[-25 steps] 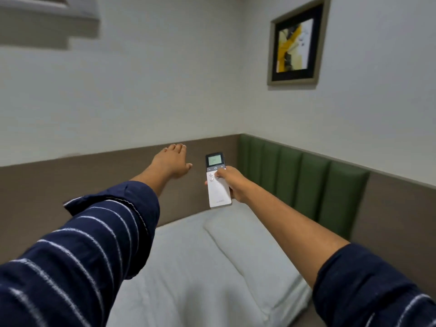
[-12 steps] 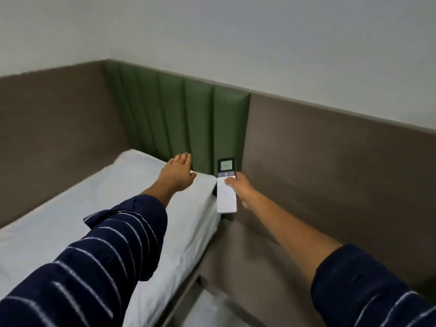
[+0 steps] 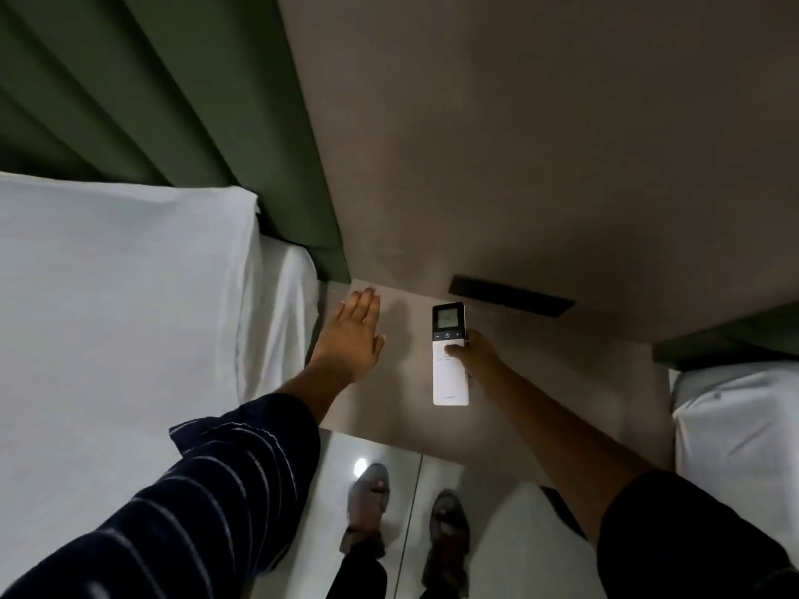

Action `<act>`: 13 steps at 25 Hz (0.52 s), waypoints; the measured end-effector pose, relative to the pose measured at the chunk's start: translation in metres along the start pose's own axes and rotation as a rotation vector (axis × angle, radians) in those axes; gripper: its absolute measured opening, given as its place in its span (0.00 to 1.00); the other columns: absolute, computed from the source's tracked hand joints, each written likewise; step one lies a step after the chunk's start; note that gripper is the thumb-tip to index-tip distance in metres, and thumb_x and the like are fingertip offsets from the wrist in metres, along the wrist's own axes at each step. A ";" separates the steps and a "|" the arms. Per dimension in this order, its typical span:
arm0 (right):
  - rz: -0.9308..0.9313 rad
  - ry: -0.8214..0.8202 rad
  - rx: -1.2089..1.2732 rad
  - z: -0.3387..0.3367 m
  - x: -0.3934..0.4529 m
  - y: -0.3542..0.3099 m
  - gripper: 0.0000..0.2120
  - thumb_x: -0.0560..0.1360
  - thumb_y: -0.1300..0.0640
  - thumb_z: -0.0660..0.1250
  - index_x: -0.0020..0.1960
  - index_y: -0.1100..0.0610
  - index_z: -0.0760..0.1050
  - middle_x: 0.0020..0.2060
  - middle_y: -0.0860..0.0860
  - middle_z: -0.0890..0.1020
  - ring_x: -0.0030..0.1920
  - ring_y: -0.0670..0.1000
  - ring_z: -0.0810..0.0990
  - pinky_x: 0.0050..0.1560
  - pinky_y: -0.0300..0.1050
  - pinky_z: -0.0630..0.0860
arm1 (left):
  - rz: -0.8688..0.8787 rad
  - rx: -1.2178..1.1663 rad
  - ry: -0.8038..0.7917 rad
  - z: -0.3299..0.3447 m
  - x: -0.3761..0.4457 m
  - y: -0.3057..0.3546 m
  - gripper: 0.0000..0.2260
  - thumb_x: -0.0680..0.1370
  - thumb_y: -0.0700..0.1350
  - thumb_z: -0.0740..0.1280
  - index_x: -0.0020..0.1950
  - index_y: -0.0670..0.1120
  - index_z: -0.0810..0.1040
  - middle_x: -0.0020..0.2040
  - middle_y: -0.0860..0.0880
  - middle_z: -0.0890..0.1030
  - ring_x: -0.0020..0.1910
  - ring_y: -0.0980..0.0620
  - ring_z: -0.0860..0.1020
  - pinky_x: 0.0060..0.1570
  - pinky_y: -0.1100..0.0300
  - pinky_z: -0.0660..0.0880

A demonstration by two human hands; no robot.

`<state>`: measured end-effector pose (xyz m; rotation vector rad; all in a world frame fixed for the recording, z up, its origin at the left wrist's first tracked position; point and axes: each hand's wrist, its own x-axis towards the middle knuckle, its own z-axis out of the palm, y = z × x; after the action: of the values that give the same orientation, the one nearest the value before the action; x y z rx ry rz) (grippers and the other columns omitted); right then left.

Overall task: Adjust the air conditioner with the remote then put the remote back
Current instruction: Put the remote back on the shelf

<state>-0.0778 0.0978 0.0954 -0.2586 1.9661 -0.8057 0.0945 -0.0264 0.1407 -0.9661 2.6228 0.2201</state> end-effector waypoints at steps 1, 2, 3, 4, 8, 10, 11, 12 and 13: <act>0.043 0.013 0.016 0.003 0.021 0.022 0.17 0.74 0.66 0.65 0.62 0.66 0.72 0.53 0.62 0.80 0.49 0.58 0.79 0.36 0.41 0.72 | 0.025 0.029 -0.030 0.024 0.014 0.003 0.31 0.82 0.54 0.50 0.79 0.42 0.43 0.81 0.44 0.45 0.79 0.46 0.47 0.77 0.52 0.46; 0.083 0.033 0.043 0.006 0.045 0.045 0.17 0.74 0.67 0.65 0.63 0.66 0.72 0.54 0.62 0.79 0.49 0.58 0.79 0.38 0.43 0.73 | 0.039 0.036 -0.057 0.047 0.030 0.005 0.31 0.82 0.54 0.50 0.79 0.42 0.43 0.81 0.44 0.45 0.79 0.46 0.46 0.76 0.52 0.46; 0.128 0.064 0.071 0.010 0.070 0.071 0.17 0.74 0.67 0.65 0.63 0.66 0.72 0.55 0.63 0.79 0.51 0.59 0.79 0.42 0.45 0.75 | 0.057 0.026 -0.087 0.077 0.047 0.008 0.31 0.82 0.55 0.49 0.79 0.42 0.42 0.81 0.44 0.44 0.79 0.46 0.46 0.76 0.52 0.46; 0.165 0.098 0.095 0.014 0.089 0.091 0.17 0.74 0.66 0.65 0.63 0.65 0.72 0.57 0.63 0.79 0.53 0.60 0.80 0.47 0.49 0.76 | 0.070 0.025 -0.121 0.097 0.059 0.009 0.31 0.82 0.55 0.49 0.79 0.42 0.43 0.80 0.44 0.44 0.79 0.45 0.46 0.76 0.52 0.46; 0.239 0.186 0.184 0.034 0.135 0.147 0.17 0.74 0.66 0.66 0.63 0.66 0.72 0.60 0.64 0.79 0.56 0.61 0.80 0.52 0.53 0.77 | 0.086 -0.020 -0.175 0.159 0.078 0.014 0.31 0.82 0.56 0.47 0.79 0.42 0.42 0.80 0.43 0.45 0.79 0.44 0.45 0.76 0.51 0.45; 0.257 0.220 0.198 0.044 0.148 0.163 0.16 0.74 0.66 0.67 0.62 0.65 0.72 0.60 0.64 0.79 0.54 0.59 0.80 0.44 0.47 0.75 | 0.103 -0.057 -0.186 0.183 0.082 0.021 0.31 0.82 0.56 0.47 0.79 0.41 0.43 0.80 0.42 0.46 0.79 0.42 0.46 0.76 0.49 0.46; 0.258 0.234 0.177 0.049 0.155 0.169 0.15 0.74 0.66 0.67 0.60 0.64 0.73 0.60 0.64 0.79 0.54 0.60 0.80 0.44 0.46 0.75 | 0.120 -0.062 -0.178 0.191 0.083 0.024 0.31 0.82 0.56 0.48 0.79 0.41 0.44 0.80 0.41 0.47 0.79 0.41 0.47 0.76 0.48 0.47; 0.252 0.246 0.151 0.053 0.158 0.170 0.14 0.73 0.66 0.68 0.58 0.63 0.74 0.60 0.64 0.79 0.55 0.60 0.80 0.46 0.47 0.75 | 0.134 -0.067 -0.178 0.195 0.084 0.026 0.31 0.82 0.56 0.48 0.79 0.40 0.44 0.80 0.41 0.48 0.79 0.41 0.47 0.76 0.48 0.48; 0.236 0.253 0.114 0.055 0.161 0.172 0.15 0.73 0.65 0.68 0.59 0.63 0.74 0.59 0.64 0.80 0.56 0.61 0.80 0.49 0.48 0.75 | 0.141 -0.069 -0.179 0.198 0.085 0.028 0.32 0.82 0.56 0.48 0.79 0.40 0.44 0.80 0.41 0.49 0.79 0.41 0.48 0.76 0.48 0.48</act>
<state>-0.0895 0.1263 -0.1448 0.1479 2.1264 -0.8228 0.0666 -0.0058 -0.0734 -0.7464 2.5333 0.4147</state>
